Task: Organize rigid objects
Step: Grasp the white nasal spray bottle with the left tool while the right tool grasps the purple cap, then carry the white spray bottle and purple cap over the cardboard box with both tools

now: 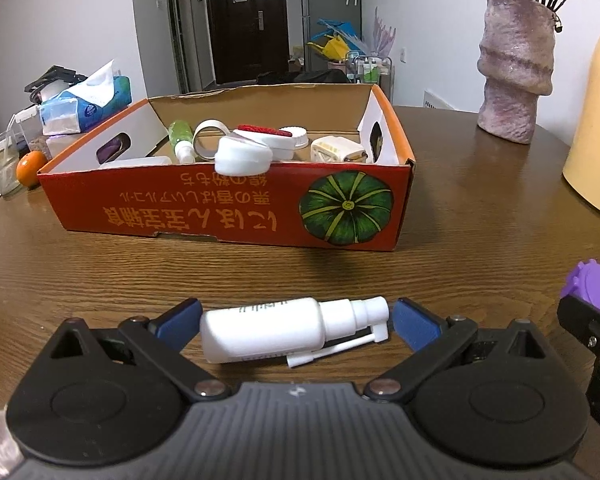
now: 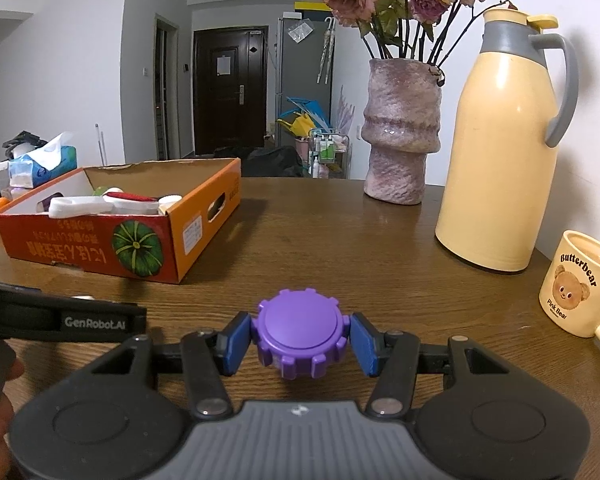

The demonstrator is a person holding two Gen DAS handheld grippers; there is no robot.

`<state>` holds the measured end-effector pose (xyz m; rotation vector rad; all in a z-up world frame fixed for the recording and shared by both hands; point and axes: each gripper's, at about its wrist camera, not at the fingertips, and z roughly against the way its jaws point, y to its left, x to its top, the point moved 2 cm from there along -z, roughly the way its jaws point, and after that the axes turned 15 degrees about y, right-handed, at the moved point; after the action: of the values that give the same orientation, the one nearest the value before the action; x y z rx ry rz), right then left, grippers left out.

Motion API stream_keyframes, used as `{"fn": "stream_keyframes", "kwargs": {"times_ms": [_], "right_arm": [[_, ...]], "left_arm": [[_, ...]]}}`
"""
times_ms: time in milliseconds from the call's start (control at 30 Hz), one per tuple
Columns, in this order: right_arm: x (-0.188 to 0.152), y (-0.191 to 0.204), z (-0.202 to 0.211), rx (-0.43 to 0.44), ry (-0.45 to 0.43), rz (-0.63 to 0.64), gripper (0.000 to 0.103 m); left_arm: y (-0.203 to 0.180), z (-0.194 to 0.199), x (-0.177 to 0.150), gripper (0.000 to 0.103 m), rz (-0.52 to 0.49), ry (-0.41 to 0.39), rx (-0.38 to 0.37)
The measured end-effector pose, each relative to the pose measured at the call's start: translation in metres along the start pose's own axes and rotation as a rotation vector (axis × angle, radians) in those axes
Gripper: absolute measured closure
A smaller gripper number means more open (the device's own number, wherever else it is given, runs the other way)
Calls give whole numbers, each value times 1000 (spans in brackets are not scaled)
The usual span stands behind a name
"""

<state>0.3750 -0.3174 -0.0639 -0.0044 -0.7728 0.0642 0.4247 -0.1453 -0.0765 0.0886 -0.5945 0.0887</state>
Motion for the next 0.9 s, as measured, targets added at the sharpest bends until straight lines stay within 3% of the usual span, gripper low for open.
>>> {"fn": "stream_keyframes", "kwargs": {"times_ms": [200, 900], "right_arm": [[0, 0, 0, -3, 1, -1, 50], [0, -3, 0, -32, -11, -46, 50]], "left_arm": [[4, -7, 0, 0, 27, 22, -6], [8, 10, -7, 3, -22, -56, -59]]}}
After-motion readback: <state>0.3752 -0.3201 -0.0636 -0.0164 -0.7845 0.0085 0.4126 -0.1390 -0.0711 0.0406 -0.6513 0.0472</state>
